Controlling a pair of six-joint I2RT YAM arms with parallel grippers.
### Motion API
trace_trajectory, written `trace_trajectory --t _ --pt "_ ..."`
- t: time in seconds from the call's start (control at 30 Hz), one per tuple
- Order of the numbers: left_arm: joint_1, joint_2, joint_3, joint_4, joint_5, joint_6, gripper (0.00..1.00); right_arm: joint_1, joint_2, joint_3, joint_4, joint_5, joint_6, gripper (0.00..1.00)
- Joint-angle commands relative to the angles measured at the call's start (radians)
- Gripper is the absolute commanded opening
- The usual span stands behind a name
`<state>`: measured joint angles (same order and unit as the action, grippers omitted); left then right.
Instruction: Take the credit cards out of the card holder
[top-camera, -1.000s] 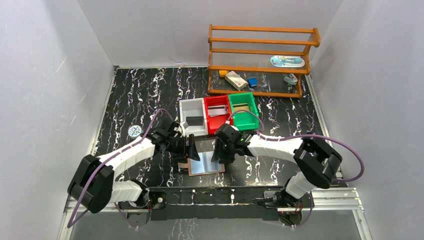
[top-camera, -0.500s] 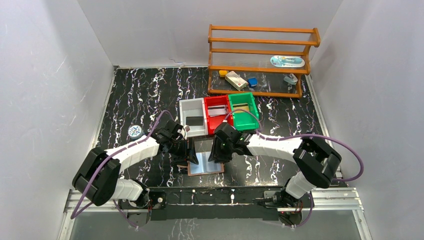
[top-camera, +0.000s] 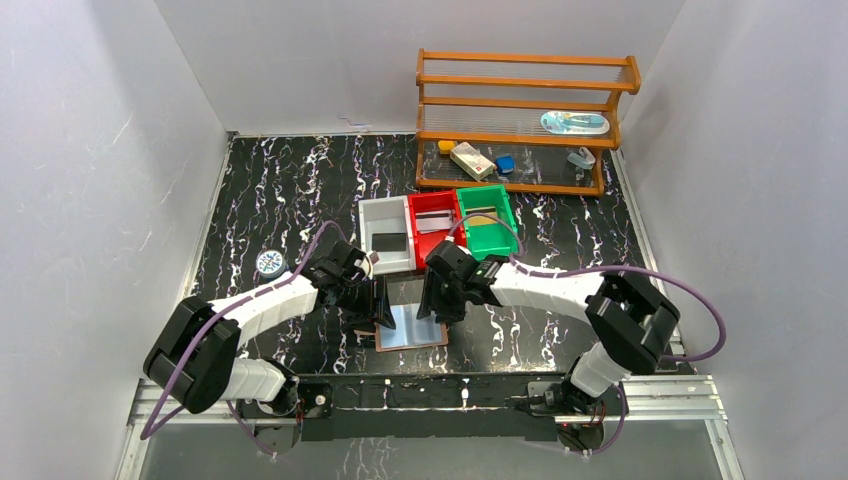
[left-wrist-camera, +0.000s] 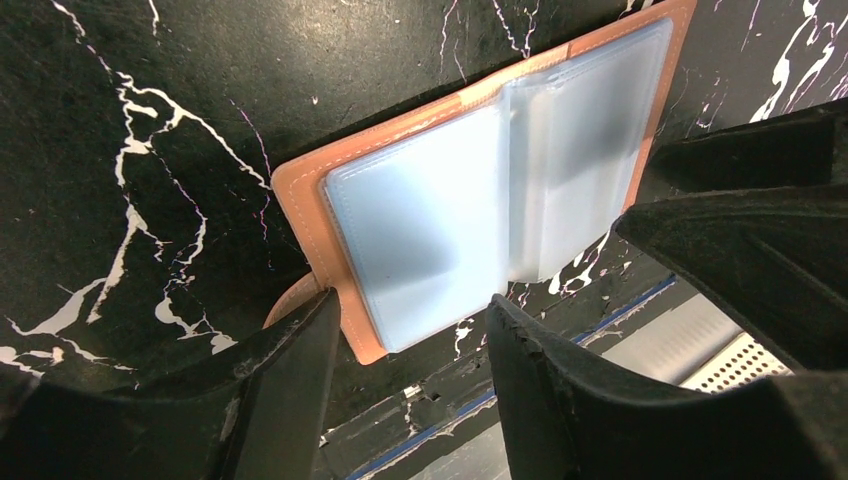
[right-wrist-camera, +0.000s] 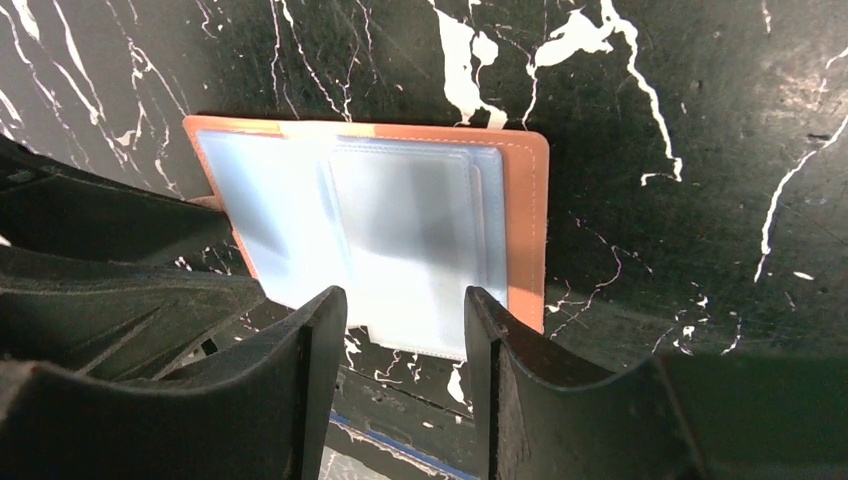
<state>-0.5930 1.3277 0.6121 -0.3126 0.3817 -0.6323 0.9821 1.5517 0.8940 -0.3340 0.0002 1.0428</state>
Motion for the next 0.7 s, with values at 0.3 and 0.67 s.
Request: trace_trajectory --t 0.3,0.67 --pt "-0.014 -0.005 -0.023 0.015 0.034 -0.008 0.49 0.03 0.11 0.081 0.022 -0.052 -0.03 0.52" --pt "-0.015 -0.005 -0.029 0.024 0.039 -0.016 0.48 0.031 0.073 0.047 0.17 -0.136 -0.013 0.51"
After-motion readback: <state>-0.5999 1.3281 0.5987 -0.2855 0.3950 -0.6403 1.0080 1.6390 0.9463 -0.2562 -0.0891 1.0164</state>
